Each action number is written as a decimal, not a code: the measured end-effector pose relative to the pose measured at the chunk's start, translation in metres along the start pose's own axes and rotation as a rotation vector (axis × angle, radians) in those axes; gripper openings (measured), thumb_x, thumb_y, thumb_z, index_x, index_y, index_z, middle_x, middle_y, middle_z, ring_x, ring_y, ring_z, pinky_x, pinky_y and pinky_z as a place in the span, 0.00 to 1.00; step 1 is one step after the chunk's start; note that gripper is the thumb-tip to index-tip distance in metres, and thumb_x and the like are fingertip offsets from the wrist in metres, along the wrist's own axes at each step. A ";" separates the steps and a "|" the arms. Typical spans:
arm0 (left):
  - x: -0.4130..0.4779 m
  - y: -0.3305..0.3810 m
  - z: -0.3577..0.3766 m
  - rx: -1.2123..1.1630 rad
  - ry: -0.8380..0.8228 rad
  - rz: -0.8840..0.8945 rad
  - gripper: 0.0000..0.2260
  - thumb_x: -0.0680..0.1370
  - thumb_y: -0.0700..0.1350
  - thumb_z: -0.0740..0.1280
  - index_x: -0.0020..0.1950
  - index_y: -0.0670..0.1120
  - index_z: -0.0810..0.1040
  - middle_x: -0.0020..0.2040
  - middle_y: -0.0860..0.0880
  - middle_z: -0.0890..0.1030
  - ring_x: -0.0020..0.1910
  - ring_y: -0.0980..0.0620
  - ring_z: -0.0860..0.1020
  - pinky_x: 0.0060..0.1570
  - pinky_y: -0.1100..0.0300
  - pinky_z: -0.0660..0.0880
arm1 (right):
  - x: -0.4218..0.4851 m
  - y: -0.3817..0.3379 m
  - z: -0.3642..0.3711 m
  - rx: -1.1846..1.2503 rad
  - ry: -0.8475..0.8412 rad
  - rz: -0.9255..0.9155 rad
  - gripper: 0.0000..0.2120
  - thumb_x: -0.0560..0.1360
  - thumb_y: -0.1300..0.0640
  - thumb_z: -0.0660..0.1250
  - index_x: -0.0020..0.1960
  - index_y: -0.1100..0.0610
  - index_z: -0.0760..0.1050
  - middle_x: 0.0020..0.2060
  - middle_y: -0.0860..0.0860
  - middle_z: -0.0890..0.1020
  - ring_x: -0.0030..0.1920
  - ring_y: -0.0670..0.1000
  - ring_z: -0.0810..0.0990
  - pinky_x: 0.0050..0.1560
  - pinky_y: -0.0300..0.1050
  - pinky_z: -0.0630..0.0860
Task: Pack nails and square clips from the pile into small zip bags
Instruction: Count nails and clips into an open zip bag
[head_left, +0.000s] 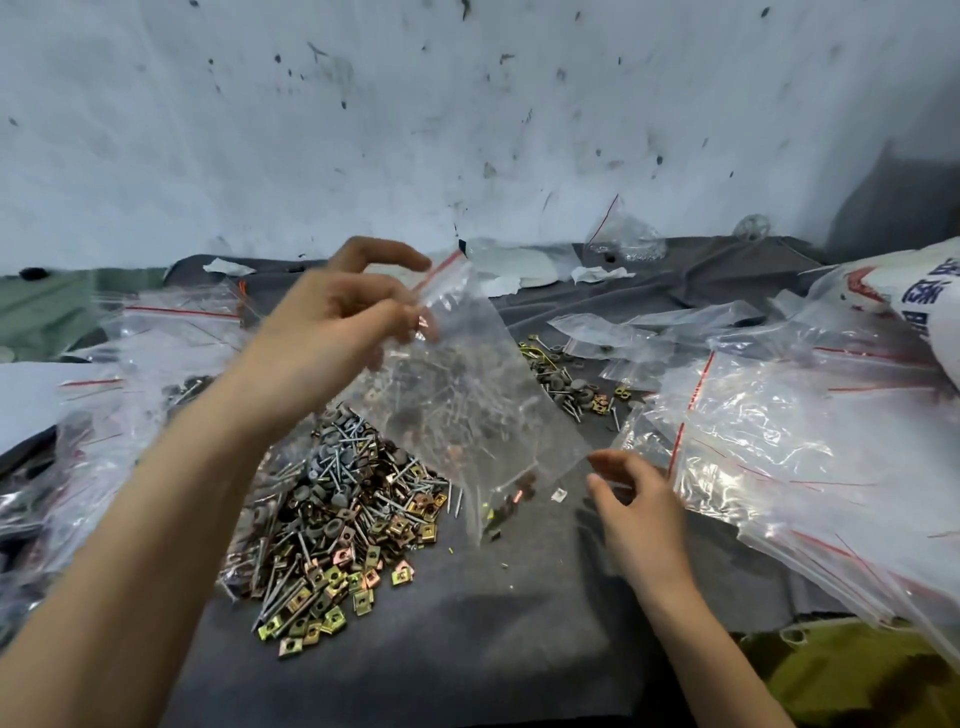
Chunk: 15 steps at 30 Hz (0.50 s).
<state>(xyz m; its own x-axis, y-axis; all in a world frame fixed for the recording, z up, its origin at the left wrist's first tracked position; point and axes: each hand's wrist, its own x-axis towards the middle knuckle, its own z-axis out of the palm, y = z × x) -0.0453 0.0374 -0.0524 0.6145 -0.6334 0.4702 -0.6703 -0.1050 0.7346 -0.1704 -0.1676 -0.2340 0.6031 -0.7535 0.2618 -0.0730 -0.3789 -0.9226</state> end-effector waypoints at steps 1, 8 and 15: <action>-0.002 -0.002 0.001 0.014 -0.006 0.025 0.07 0.73 0.46 0.68 0.37 0.51 0.84 0.58 0.64 0.75 0.44 0.52 0.77 0.40 0.56 0.74 | 0.010 -0.004 0.000 -0.046 -0.011 -0.031 0.09 0.74 0.65 0.68 0.49 0.53 0.78 0.48 0.50 0.82 0.45 0.46 0.79 0.51 0.41 0.77; 0.003 -0.039 0.053 0.286 -0.181 -0.051 0.13 0.69 0.53 0.72 0.34 0.44 0.80 0.63 0.64 0.72 0.48 0.61 0.77 0.50 0.70 0.74 | 0.134 -0.015 0.023 -0.581 -0.250 -0.133 0.17 0.78 0.65 0.62 0.66 0.58 0.75 0.63 0.58 0.77 0.60 0.57 0.76 0.61 0.47 0.71; 0.012 -0.066 0.026 -0.014 -0.221 -0.034 0.04 0.72 0.48 0.71 0.40 0.53 0.85 0.62 0.68 0.73 0.53 0.65 0.78 0.48 0.71 0.75 | 0.154 0.008 0.035 -0.689 -0.237 -0.230 0.10 0.76 0.63 0.66 0.55 0.57 0.80 0.51 0.56 0.81 0.52 0.57 0.79 0.49 0.46 0.72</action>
<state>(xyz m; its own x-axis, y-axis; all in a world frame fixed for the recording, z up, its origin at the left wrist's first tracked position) -0.0050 0.0166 -0.1082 0.5296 -0.7824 0.3276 -0.6442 -0.1198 0.7554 -0.0508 -0.2678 -0.2112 0.8120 -0.5086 0.2863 -0.3568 -0.8208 -0.4460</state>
